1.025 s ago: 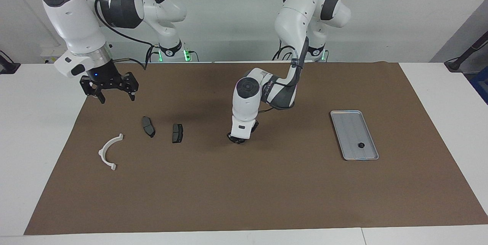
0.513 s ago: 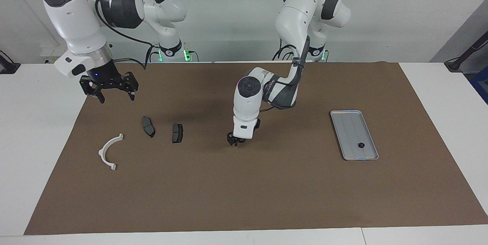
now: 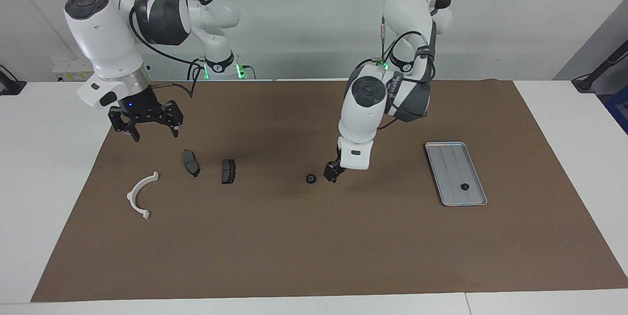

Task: Place bearing gear from tray to pile
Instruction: 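Grasp the mid-table gear with the right gripper while the left gripper returns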

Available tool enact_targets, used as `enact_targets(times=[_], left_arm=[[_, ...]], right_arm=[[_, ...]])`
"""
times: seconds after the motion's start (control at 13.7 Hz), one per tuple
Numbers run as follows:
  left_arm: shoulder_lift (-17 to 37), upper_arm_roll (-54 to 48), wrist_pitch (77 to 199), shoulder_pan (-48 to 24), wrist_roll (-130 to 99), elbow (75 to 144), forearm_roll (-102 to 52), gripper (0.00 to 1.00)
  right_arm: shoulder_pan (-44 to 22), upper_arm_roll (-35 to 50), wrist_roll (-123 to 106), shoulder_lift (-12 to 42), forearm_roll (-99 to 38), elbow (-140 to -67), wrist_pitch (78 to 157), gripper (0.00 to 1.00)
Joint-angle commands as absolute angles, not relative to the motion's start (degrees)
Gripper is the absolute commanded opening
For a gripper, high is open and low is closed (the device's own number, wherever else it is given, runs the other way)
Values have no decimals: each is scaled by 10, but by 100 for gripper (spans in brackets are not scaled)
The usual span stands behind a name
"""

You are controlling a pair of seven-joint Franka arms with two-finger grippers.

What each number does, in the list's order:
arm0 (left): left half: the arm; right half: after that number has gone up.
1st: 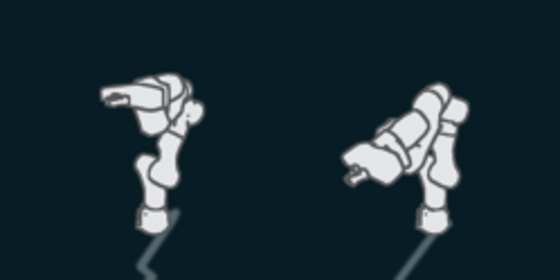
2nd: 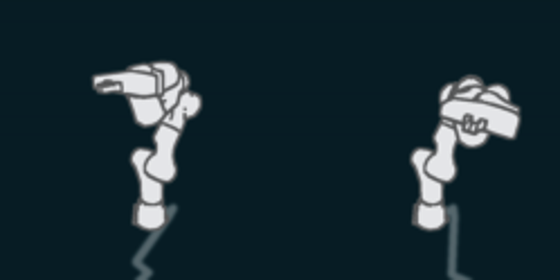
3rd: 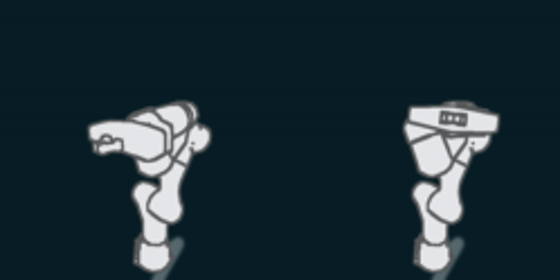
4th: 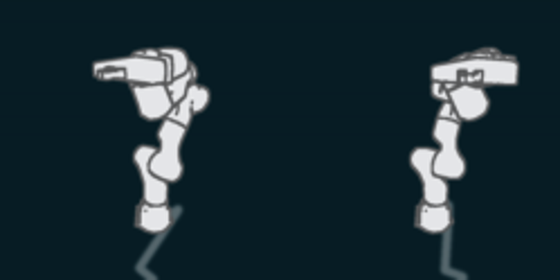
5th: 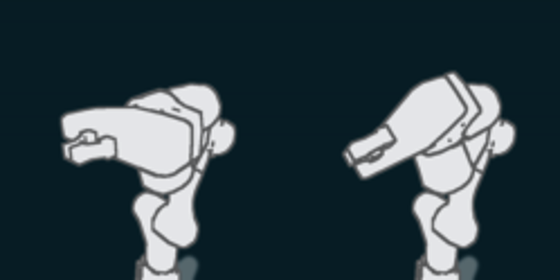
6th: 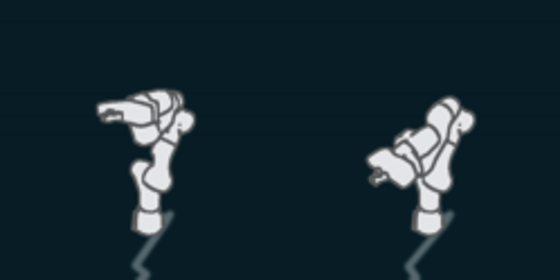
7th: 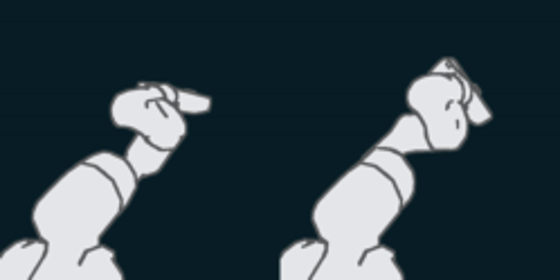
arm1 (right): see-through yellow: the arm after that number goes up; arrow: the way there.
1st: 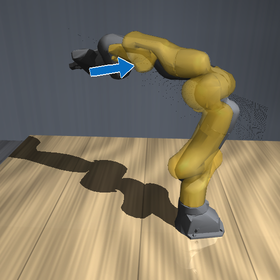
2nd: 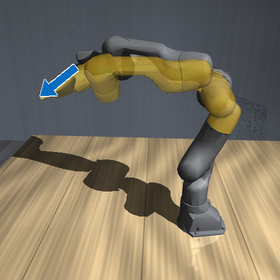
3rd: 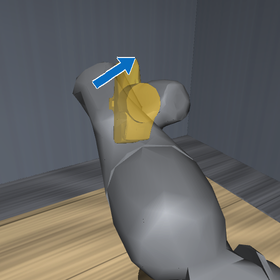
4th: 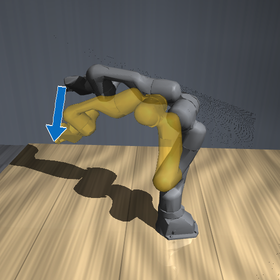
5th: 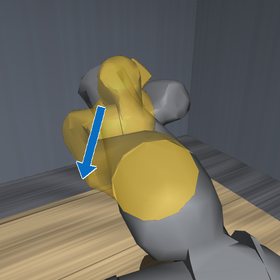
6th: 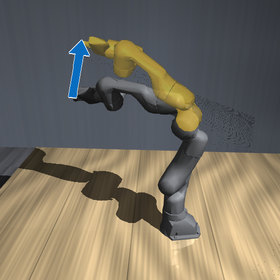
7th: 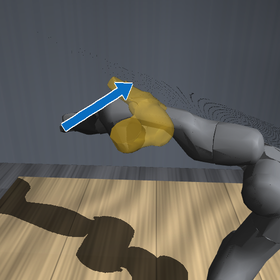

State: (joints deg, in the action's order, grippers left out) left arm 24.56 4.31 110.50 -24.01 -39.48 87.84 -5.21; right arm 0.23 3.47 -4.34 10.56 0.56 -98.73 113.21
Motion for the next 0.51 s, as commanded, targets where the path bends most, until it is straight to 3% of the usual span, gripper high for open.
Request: enact_targets(times=[0.0, 0.29, 0.44], left_arm=[[197, 38, 1104, -176, -273, 938, -53, 88], [188, 41, 1145, -67, -58, 973, -41, 77], [183, 41, 1197, -47, -4, 1010, -3, 72]], right_arm=[[-59, 36, 27, 181, 19, -941, 1150, 100], [-161, 35, 165, 228, 37, -937, 1190, 100], [-195, 34, 217, 239, 53, -918, 1191, 100]])
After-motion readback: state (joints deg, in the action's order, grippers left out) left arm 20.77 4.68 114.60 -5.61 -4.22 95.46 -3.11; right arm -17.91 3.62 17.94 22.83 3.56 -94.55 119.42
